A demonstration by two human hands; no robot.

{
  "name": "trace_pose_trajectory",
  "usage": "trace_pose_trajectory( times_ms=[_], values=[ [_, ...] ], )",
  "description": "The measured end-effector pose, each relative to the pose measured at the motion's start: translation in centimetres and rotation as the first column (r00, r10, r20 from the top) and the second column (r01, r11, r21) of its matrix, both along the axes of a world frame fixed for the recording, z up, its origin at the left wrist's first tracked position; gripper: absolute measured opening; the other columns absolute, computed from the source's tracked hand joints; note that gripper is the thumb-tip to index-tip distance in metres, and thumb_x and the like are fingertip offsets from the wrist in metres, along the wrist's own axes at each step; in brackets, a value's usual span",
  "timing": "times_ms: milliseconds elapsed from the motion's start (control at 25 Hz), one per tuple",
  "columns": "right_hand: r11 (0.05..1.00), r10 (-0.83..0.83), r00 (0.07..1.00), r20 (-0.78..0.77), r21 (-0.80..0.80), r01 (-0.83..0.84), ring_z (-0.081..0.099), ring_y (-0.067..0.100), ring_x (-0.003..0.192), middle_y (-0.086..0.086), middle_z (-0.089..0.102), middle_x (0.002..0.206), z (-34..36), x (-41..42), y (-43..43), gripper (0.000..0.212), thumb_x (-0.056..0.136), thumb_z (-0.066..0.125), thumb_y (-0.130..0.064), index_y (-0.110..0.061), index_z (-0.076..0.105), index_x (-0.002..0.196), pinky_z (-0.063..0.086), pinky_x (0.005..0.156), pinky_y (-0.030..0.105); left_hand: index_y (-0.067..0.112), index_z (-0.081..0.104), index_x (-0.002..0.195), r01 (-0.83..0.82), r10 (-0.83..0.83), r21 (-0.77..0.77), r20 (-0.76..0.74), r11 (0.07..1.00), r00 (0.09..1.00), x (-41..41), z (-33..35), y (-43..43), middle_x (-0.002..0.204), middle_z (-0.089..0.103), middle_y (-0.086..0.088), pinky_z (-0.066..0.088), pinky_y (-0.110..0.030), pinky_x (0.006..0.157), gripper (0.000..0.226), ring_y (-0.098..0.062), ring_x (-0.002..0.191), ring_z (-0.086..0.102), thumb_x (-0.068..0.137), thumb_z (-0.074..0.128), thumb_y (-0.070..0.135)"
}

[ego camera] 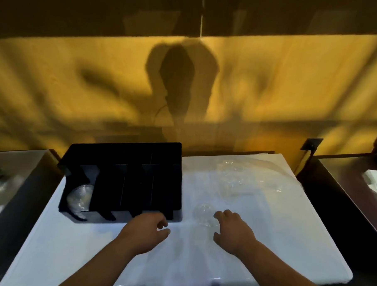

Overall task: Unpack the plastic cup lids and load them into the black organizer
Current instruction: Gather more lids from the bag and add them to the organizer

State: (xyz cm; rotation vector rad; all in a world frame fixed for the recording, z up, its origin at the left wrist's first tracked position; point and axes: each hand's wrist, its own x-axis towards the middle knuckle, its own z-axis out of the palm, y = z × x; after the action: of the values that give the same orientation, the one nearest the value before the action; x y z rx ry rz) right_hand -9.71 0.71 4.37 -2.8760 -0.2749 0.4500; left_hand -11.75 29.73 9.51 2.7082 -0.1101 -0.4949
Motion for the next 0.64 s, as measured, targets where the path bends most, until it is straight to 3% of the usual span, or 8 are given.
trace_pose_trajectory(
  times_ms=[160,320,520,640],
  values=[
    [0.986,0.160,0.986,-0.055,-0.041,-0.163,0.053,0.030,0.122,0.006,0.052,0.139,-2.6,4.4,-4.3,0.074,0.085,0.068,-0.050,-0.022,0.040,0.149,0.052,0.094,0.041,0.033,0.069,0.103,-0.112,0.112,0.011,-0.022,0.994,0.993,3.2,0.4,-5.4,0.099,0.071,0.012,0.057,-0.030,0.077,0.021,-0.007,0.089,0.065,0.093,0.065,0.051],
    [0.950,0.297,0.949,-0.109,-0.068,-0.305,0.052,0.030,0.118,0.007,0.052,0.135,-5.3,5.3,-5.9,0.077,0.082,0.071,-0.054,-0.021,0.043,0.145,0.051,0.092,0.040,0.037,0.068,0.098,-0.200,0.199,-0.022,-0.035,0.980,0.979,4.2,0.3,-8.6,0.093,0.069,0.018,0.047,-0.018,0.065,0.018,-0.002,0.085,0.064,0.090,0.067,0.053],
    [0.964,0.262,0.962,-0.077,-0.028,-0.265,0.052,0.029,0.115,0.008,0.052,0.130,-6.2,5.6,-6.1,0.068,0.086,0.069,-0.041,-0.020,0.042,0.144,0.052,0.090,0.039,0.039,0.068,0.098,-0.191,0.189,-0.030,-0.042,0.981,0.981,4.8,0.5,-10.1,0.092,0.068,0.020,0.044,-0.015,0.065,0.016,0.001,0.085,0.064,0.090,0.066,0.053],
    [0.978,0.207,0.976,-0.063,0.006,-0.207,0.053,0.028,0.116,0.006,0.052,0.130,-6.1,5.6,-6.4,0.071,0.084,0.067,-0.054,-0.022,0.043,0.143,0.051,0.093,0.038,0.042,0.063,0.093,-0.156,0.155,-0.032,-0.031,0.987,0.988,5.5,0.5,-10.4,0.086,0.065,0.021,0.040,-0.014,0.062,0.011,0.001,0.081,0.063,0.090,0.066,0.053]
  ],
)
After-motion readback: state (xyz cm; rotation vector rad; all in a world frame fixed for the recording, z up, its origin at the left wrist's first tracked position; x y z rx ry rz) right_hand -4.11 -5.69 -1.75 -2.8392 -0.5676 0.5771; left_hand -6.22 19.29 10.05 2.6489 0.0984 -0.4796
